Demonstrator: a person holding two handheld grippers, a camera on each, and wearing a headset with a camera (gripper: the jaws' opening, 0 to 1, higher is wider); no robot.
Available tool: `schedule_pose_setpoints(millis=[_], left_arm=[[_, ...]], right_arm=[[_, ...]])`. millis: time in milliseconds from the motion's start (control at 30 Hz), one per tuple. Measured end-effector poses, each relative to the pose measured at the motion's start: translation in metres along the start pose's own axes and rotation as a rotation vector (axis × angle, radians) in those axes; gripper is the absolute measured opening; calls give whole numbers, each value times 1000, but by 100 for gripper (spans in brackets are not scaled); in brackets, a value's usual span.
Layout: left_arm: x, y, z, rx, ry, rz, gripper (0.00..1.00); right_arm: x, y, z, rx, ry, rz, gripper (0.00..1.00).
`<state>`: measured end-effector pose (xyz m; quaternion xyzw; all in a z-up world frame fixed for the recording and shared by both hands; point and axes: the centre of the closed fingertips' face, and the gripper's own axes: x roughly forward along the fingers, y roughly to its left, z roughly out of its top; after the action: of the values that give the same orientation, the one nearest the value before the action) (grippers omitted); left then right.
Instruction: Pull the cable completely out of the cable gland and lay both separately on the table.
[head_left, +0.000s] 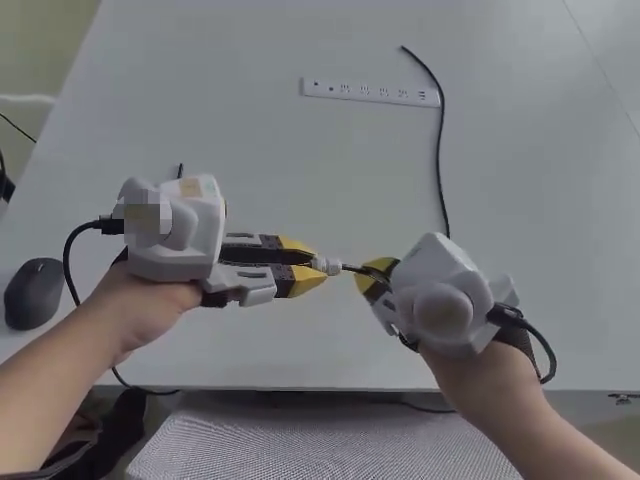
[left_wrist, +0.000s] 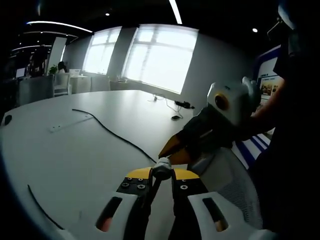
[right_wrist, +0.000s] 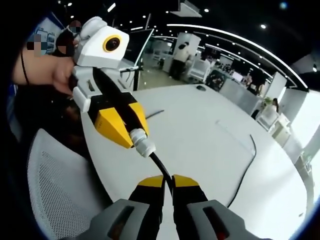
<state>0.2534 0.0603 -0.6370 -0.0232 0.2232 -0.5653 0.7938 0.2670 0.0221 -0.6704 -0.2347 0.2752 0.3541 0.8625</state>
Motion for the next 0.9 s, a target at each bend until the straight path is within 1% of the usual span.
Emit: schedule_pose_setpoints(millis=[67,100,167,200,233,267,300,467,533,600,667,700,867,900], left_arm=[[0,0,-1,2,1,1,15],[0,0,-1,2,0,2,15],[-1,0,0,-3,-4,4,15],[-2,0,0,-3,-4,5,15],[-2,-1,-1,-4,-5,4,15],[-2,-1,-1,-7,-7,2,15],[-3,-1,-1,-8,-8,5,15],[-4,-2,0,-11,-19,4,15],[-5,-2,0,-12,-22,5,15],[-5,-2,1,-13,-24,4,15],[-4,-3,1,-9,-23,6,15],[-4,-3,1,-7,-23,6,15],[-1,-6,-1,7,-15,3,15],[-1,-6,-1,8,-16,2,15]], right_arm=[[1,-2,-6,36,8,-5,0],[1,-5,-12,84,21,-16,0],[2,-8,-18,150,23,-17,0],[2,-12,-25,183,40,-24,0],[2,-12,-27,189,44,-22,0],[3,-14,-32,218,42,-21,0],[3,-16,-34,227,40,-25,0],[4,-23,-51,323,53,-50,0],[5,-25,-56,343,58,-61,0],[6,-25,-60,379,62,-69,0],[7,-25,-65,395,70,-74,0],[7,-25,-68,418,72,-77,0],[9,-22,-72,522,60,-91,0],[9,-21,-72,526,58,-92,0]])
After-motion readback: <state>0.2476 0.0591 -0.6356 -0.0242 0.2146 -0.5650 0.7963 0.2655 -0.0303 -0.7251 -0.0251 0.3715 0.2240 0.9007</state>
